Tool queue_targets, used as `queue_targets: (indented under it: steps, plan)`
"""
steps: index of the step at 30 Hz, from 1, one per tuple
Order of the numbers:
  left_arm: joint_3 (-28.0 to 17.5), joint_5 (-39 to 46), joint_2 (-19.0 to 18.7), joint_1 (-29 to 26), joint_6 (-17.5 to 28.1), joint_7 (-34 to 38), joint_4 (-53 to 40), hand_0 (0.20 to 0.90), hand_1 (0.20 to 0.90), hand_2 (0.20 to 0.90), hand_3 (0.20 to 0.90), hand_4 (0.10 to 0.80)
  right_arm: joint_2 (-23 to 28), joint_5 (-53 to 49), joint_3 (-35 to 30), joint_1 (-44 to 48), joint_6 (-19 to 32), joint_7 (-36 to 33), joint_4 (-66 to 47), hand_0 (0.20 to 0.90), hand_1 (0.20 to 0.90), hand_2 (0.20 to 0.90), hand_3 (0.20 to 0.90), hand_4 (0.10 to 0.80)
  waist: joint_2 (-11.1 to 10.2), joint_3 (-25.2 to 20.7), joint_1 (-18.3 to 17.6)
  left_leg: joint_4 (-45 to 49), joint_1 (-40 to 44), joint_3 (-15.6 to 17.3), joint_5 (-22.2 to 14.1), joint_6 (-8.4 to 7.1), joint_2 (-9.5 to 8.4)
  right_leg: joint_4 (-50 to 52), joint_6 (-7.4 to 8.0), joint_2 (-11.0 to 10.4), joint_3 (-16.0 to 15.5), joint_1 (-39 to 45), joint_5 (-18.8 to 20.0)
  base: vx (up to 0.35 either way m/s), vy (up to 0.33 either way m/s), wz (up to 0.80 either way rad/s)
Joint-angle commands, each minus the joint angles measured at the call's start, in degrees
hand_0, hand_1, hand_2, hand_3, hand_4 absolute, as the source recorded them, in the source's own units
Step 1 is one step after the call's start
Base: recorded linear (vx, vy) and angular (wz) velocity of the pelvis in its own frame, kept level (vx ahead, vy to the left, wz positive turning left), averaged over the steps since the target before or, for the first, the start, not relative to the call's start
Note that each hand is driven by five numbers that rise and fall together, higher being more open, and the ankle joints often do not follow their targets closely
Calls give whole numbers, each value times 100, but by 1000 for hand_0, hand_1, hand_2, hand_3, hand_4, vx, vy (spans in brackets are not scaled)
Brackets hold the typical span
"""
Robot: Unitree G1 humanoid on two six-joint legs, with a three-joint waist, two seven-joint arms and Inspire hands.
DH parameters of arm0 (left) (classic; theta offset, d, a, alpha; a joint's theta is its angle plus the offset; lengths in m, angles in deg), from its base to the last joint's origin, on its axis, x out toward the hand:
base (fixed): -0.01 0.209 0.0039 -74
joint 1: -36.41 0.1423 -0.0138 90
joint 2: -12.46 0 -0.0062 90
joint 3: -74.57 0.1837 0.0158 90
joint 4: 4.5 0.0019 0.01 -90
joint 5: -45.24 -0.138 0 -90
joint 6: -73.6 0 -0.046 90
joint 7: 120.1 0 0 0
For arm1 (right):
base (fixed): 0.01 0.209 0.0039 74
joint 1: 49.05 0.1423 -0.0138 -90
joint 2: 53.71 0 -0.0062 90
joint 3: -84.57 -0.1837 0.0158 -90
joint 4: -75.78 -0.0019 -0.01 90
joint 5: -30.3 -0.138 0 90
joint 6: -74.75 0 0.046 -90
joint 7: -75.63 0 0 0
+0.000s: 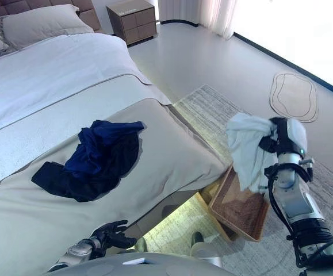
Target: Pick up the clothes from the bed and place them into the basket
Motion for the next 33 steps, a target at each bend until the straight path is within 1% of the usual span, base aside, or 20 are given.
queue_targets:
  steps: [1,4,6,7,8,9,12,14,15,18,21,23,24,25,27,28,29,30,31,33]
  plan:
    - [312,165,-222,-355,121,33,-87,900,900,900,900,800,268,365,-96,1342,115,-433,4,300,300,300,200,100,237,431,218,558,-648,-422,-509,159,-339,1541,-379,-6,-491,-693,-968,-260,-61,1]
    - [501,552,-238,-797,333,141,-204,900,900,900,900,800,449,451,229,1901,-159,-566,676,300,300,300,200,100,453,964,194,1066,-1273,-465,-506,135,-408,2143,-456,-195,-459,-1312,-1137,-317,-39,-4]
    - [532,761,-275,-983,400,207,-358,900,900,900,900,800,519,435,417,2153,-256,-708,1090,300,300,300,200,100,592,1226,193,1514,-1684,-422,-577,185,-418,2679,-528,-311,-390,-1779,-1262,-208,-67,0]
    - [546,854,-294,-1005,445,233,-426,900,900,900,900,800,535,422,474,2218,-255,-791,1307,300,300,300,200,100,629,1333,196,1733,-1773,-455,-734,171,-467,2942,-522,-368,-300,-1893,-1458,-90,-108,8]
    - [534,936,-316,-1040,436,274,-518,900,900,900,900,800,538,325,566,2355,-317,-856,1609,502,502,502,436,336,708,1450,207,2001,-2001,-446,-803,195,-498,3214,-567,-429,-249,-2106,-1546,-51,-118,4]
    - [525,977,-338,-1065,417,298,-562,900,900,900,900,800,534,361,605,2466,-367,-890,1866,900,900,900,900,800,779,1533,220,2172,-2158,-449,-839,208,-527,3424,-606,-462,-222,-2263,-1620,-99,-101,3]
    - [461,1082,-413,-1090,400,289,-626,900,900,900,900,800,580,339,858,2867,-677,-868,2649,900,900,900,900,800,984,1710,285,2451,-2535,-499,-836,218,-611,3817,-699,-496,-158,-2647,-1752,-69,-77,1]
    - [398,1162,-517,-1084,388,196,-673,900,900,900,900,800,677,482,1019,3190,-987,-626,3357,900,900,900,900,800,1157,1799,331,2595,-2758,-517,-805,222,-677,4100,-777,-511,-112,-2929,-1863,-24,-30,-7]
    - [376,1189,-540,-1068,396,160,-690,900,900,900,900,800,705,603,1081,3273,-1215,-475,3555,900,900,900,900,800,1198,1823,343,2632,-2824,-514,-796,221,-689,4179,-802,-509,-97,-3006,-1899,-18,-4,4]
    - [299,1268,-645,-987,331,0,-882,900,900,900,900,800,858,646,1248,3425,-1608,-205,4479,900,900,900,900,800,1341,1899,423,2725,-2985,-521,-733,211,-707,4339,-909,-494,-114,-3099,-1983,33,17,5]
    - [272,1205,-620,-809,311,-101,-1053,900,900,900,900,800,1018,334,1001,3284,-1620,-451,4405,900,900,900,900,800,1372,1940,434,2765,-2932,-495,-738,174,-682,4290,-951,-494,-140,-2948,-1984,102,54,6]
    - [249,1172,-604,-683,303,-139,-1146,900,900,900,900,800,1131,143,818,3180,-1477,-747,4136,900,900,900,900,800,1349,1950,425,2713,-2845,-464,-732,154,-647,4169,-943,-479,-160,-2813,-1937,124,104,5]
    - [222,1176,-598,-562,312,-147,-1225,900,900,900,900,800,1243,80,678,3076,-1372,-1046,3727,900,900,900,900,800,1300,1947,405,2635,-2754,-446,-725,139,-618,4040,-926,-455,-174,-2697,-1892,80,94,3]
    - [224,1178,-600,-548,310,-150,-1235,900,900,900,900,800,1252,65,653,3048,-1372,-1080,3675,900,900,900,900,800,1297,1947,405,2624,-2738,-446,-723,137,-614,4021,-924,-450,-177,-2678,-1886,96,133,4]
    - [154,1217,-593,-379,298,-145,-1326,900,900,900,900,800,1354,165,335,2830,-1209,-1575,2681,900,900,900,900,800,1171,1918,366,2436,-2541,-417,-717,126,-561,3747,-866,-397,-177,-2478,-1790,130,176,1]
    - [55,1260,-540,-256,304,-119,-1356,900,900,900,900,800,1366,473,-3,2599,-1136,-1765,1631,900,900,900,900,800,1051,1859,319,2206,-2336,-409,-705,121,-526,3478,-785,-355,-171,-2297,-1703,146,196,0]
    - [22,1270,-529,-233,303,-124,-1356,900,900,900,900,800,1349,616,-114,2510,-1135,-1774,1270,900,900,900,900,800,1018,1846,309,2149,-2280,-410,-703,124,-521,3411,-765,-346,-170,-2247,-1680,135,218,2]
    - [-42,1302,-512,-202,300,-142,-1347,900,900,900,900,800,1292,849,-306,2336,-949,-1823,759,900,900,900,900,800,960,1815,298,2043,-2186,-410,-692,131,-506,3283,-726,-325,-169,-2163,-1625,37,230,-5]
    - [-188,1305,-442,-162,258,-142,-1319,900,900,900,900,800,1197,1265,-512,2169,-995,-1605,-317,900,900,900,900,800,879,1740,279,1869,-2101,-369,-561,178,-470,3057,-699,-292,-220,-2098,-1413,42,260,-6]
    - [-309,1301,-358,-113,224,-131,-1257,900,900,900,900,800,1072,1737,-597,2025,-600,-1452,-999,900,900,900,900,800,750,1628,297,1751,-1949,-385,-575,193,-474,2891,-622,-300,-237,-1960,-1350,75,244,-10]
